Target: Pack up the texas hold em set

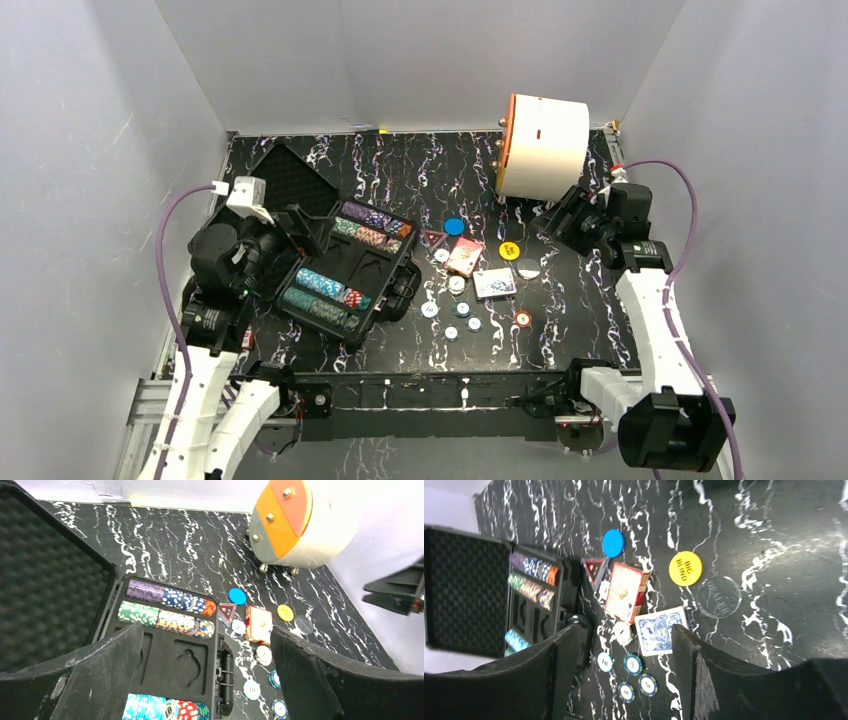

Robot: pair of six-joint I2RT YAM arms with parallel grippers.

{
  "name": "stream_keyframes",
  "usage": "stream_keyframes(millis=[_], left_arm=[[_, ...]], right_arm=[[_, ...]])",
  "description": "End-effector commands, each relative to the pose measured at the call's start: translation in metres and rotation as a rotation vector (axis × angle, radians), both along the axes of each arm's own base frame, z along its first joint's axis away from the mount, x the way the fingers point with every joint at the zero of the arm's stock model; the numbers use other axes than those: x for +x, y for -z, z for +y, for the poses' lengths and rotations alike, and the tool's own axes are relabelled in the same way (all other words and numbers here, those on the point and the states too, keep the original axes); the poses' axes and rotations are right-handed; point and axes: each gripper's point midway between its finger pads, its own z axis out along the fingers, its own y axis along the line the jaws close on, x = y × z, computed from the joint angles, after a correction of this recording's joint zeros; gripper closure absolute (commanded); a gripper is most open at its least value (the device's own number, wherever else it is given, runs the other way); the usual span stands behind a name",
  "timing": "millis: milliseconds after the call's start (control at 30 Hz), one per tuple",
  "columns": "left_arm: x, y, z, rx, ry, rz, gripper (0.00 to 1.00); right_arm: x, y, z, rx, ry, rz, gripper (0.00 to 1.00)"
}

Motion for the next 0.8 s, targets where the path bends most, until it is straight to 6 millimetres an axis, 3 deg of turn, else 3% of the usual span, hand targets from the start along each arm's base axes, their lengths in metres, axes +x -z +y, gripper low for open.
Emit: stream_keyframes(millis=[0, 100, 233, 400, 600, 767], left_arm=[[-0.011, -0.011, -0.015, -0.071, 0.086, -0.081, 0.02], [-0.017, 0.009, -0.017, -0.152, 0.072, 0.005, 0.02], [-0.024, 0.034, -0.029, -0.253, 0.107, 0.140, 0.02], [-0.015, 0.036, -0.012, -0.282, -0.030, 0.160, 0.02], [-0.017, 0.050, -0.030, -0.195, 0.118, 0.189, 0.02], [-0.012, 0.069, -0.035, -0.192, 0.136, 0.269, 0.02]], right_arm=[[0.007, 0.001, 0.021, 0.036, -0.146, -0.021, 0.30], [0.009, 0.025, 0.025, -0.076, -0.081, 0.063, 0.38], [0.009, 0.033, 0.061, -0.113, -0.065, 0.054, 0.39], [0.011, 0.059, 0.081, -0.167, -0.057, 0.128, 0.35], [0.020, 0.095, 0.113, -0.319, -0.050, 0.210, 0.19], [0.029, 0.117, 0.146, -0.354, -0.016, 0.250, 0.13]])
